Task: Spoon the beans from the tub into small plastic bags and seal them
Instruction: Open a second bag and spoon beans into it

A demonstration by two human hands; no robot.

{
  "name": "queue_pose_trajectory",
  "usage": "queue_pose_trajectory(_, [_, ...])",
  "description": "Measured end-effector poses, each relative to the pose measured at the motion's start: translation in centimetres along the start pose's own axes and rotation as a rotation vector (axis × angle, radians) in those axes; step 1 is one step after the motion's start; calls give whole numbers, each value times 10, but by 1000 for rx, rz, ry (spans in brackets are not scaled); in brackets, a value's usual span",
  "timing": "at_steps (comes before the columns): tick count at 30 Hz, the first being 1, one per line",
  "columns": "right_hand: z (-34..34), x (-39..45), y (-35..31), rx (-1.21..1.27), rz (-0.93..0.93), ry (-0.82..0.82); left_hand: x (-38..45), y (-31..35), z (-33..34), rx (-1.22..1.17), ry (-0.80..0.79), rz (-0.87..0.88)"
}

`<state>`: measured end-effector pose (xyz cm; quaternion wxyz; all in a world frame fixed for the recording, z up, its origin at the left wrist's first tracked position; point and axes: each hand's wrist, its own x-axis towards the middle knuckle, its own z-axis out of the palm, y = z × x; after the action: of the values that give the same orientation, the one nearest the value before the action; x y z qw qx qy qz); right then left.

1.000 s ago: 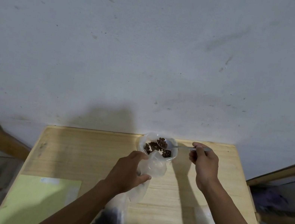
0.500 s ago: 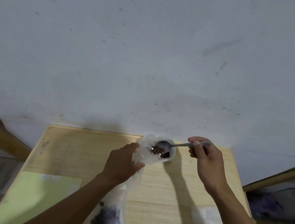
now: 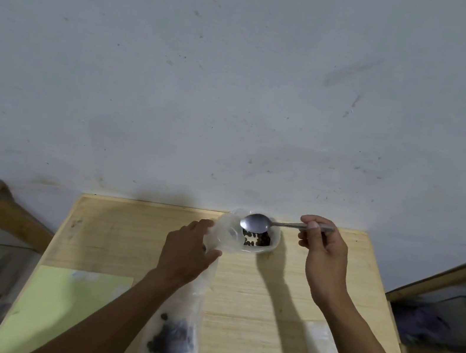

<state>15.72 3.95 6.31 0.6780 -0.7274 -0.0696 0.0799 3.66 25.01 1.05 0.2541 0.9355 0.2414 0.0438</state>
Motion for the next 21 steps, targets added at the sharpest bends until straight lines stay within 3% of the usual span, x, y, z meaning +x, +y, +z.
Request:
queue_pose_trajectory(5, [-16,1,34,188,284,137,-10,-6,-4,-92,32,-84])
queue_pose_trajectory(8, [-25,-9,65,142,407,122,-18,-7,-5,-166,38,-118])
queue_pose_trajectory(15, [-30,-22,106,-63,488,28,-28,-11,0,-258,37,-146])
queue_pose_trajectory(21, [-28,-17,113,-70,559,111,-31,-4,-1,-314,29,-135])
